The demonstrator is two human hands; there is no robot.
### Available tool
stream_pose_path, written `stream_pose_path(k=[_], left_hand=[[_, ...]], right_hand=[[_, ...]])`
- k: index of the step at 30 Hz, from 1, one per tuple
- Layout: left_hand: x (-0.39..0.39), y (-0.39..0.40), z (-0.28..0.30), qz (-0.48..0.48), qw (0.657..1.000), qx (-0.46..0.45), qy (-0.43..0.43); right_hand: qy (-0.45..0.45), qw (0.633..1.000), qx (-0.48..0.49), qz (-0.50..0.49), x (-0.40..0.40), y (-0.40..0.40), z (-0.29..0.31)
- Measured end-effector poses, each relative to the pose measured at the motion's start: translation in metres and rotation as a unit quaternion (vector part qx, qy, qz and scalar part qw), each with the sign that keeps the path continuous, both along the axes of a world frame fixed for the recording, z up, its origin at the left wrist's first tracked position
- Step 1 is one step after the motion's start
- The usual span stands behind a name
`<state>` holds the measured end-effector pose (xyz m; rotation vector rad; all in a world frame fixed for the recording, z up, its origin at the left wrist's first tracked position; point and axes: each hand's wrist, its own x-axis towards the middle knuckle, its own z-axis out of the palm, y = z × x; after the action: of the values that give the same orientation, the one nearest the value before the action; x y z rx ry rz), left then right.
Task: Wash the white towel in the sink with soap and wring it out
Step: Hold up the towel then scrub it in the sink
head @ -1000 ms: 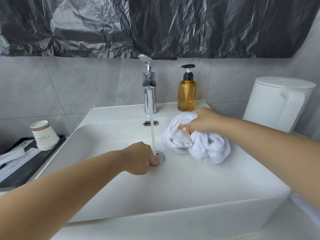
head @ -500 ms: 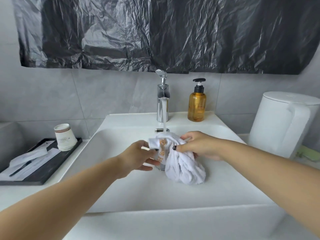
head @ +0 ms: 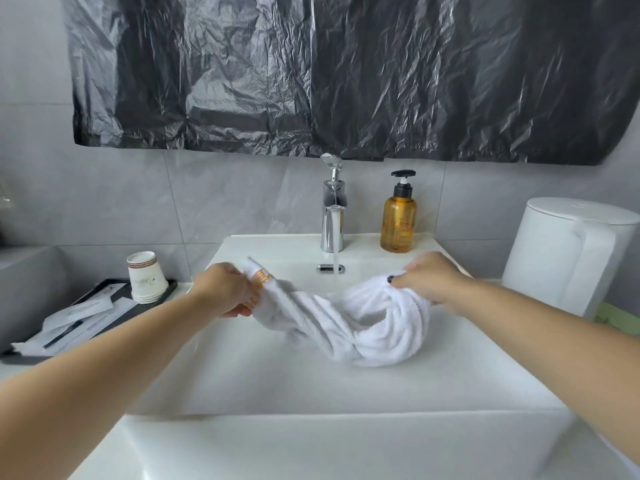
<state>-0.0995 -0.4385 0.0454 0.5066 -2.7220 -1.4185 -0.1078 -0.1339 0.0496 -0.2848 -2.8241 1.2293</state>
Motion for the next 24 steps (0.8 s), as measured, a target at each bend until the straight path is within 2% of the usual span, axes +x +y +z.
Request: stream_pose_path(k=[2, 4, 5, 8, 10, 11, 13, 17, 18, 20, 22, 24], left_hand=[[0.007, -0.013, -0.005, -0.009, 0.995, -0.03, -0.091], [0.013, -0.025, -0.007, -0.026, 0.987, -0.041, -0.15], [0.015, -0.028, -0.006, -0.032, 0.987, -0.056, -0.148], [0.009, -0.025, 0.001, -0.061, 0.973, -0.222, -0.03], [0.01, -0.003, 0.007, -0.086, 0.959, -0.261, 0.066], [0.014, 0.011, 0.009, -0.115, 0.956, -0.25, 0.097], [0.022, 0.043, 0.013, -0.185, 0.951, -0.215, 0.128], [0.019, 0.099, 0.001, -0.286, 0.937, -0.196, 0.031], [0.017, 0.109, -0.003, -0.298, 0.941, -0.158, -0.012], [0.014, 0.122, -0.011, -0.302, 0.95, -0.025, -0.079], [0.015, 0.128, -0.017, -0.289, 0.952, 0.079, -0.069], [0.015, 0.128, -0.024, -0.271, 0.946, 0.173, -0.037]], right_hand=[[-0.017, 0.992, 0.12, -0.021, 0.001, 0.007, -0.019], [-0.038, 0.984, 0.174, -0.024, 0.002, 0.01, -0.035], [-0.064, 0.981, 0.181, -0.013, 0.004, 0.009, -0.039], [-0.161, 0.976, 0.148, 0.018, 0.014, 0.003, -0.04], [-0.175, 0.977, 0.12, 0.032, 0.014, -0.001, -0.037], [-0.158, 0.983, 0.093, 0.03, 0.011, -0.002, -0.034], [-0.104, 0.994, -0.023, 0.011, 0.004, -0.001, -0.028], [-0.025, 0.968, -0.25, 0.025, 0.005, -0.009, -0.006], [-0.011, 0.956, -0.292, 0.034, 0.008, -0.013, -0.002], [0.013, 0.925, -0.375, 0.053, 0.016, -0.019, 0.003], [0.029, 0.9, -0.43, 0.067, 0.022, -0.023, 0.003], [0.033, 0.896, -0.437, 0.072, 0.025, -0.026, -0.001]])
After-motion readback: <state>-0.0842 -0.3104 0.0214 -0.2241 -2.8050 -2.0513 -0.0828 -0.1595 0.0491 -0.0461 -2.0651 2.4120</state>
